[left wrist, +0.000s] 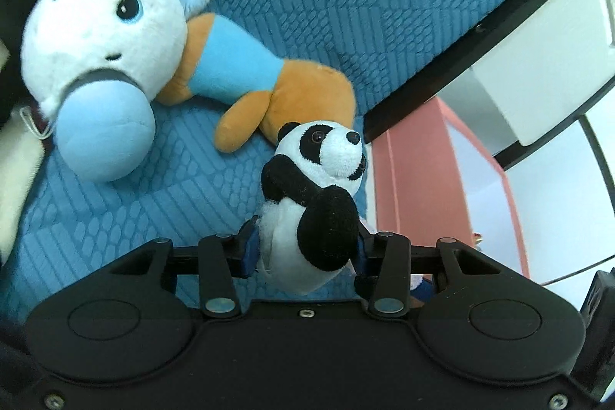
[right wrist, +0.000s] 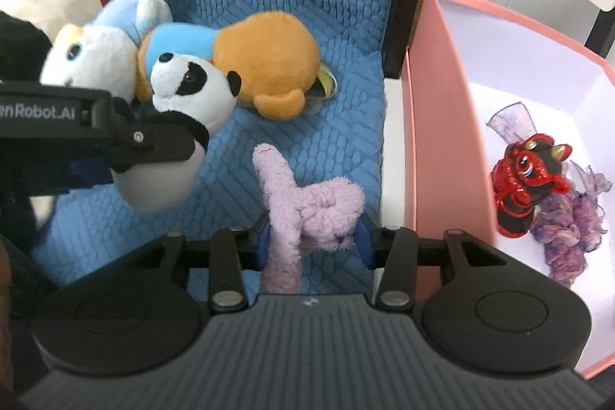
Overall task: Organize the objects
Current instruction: 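Lift the panda with the left gripper while the right gripper lifts the pink bunny, then carry the panda and pink bunny over the pink box with both grippers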
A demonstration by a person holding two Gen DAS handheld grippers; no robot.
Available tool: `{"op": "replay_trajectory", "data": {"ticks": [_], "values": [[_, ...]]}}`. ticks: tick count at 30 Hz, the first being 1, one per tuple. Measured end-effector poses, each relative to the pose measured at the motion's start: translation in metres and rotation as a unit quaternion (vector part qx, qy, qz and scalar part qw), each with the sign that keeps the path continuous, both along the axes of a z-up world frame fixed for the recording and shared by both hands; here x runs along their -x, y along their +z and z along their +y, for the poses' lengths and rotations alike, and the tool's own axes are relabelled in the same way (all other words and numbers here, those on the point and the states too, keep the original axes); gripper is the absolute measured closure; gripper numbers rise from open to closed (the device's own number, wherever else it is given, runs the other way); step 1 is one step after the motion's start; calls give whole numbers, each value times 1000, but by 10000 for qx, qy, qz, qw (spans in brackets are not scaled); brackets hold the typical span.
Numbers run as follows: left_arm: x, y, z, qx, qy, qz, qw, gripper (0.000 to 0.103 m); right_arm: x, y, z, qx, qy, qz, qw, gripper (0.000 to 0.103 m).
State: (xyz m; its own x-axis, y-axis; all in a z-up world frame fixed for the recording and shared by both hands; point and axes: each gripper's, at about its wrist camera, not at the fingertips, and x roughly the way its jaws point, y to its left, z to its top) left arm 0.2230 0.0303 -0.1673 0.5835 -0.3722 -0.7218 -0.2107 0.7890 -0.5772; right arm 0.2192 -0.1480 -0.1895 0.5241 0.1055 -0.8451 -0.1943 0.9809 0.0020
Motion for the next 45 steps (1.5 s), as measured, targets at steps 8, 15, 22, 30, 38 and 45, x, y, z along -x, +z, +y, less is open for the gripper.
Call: {"op": "replay_trajectory", "data": {"ticks": [8,15,22,30,38,45], "values": [[23,26,-7,-138,114,-58,9998,61,10,43,-9,-154,-3,-159,9998,57],[29,59,-19,-133,-6,-195,9997,61,22,82,-30,-493,-140,-198,9985,57],[22,102,-35,-99,-150,-403,9990,61,18,130,-57,-719,-312,-361,9963,57],[14,142,-64,141,-491,-653,9966,61,20,173,-87,-799,-332,-602,9944,57],[13,169,-116,57,-757,-927,9928,60,25,204,-134,-911,-521,-884,9905,57],[-1,169,-178,-104,-1060,-950,9898,60,28,199,-181,-986,-657,-900,9889,57]]}}
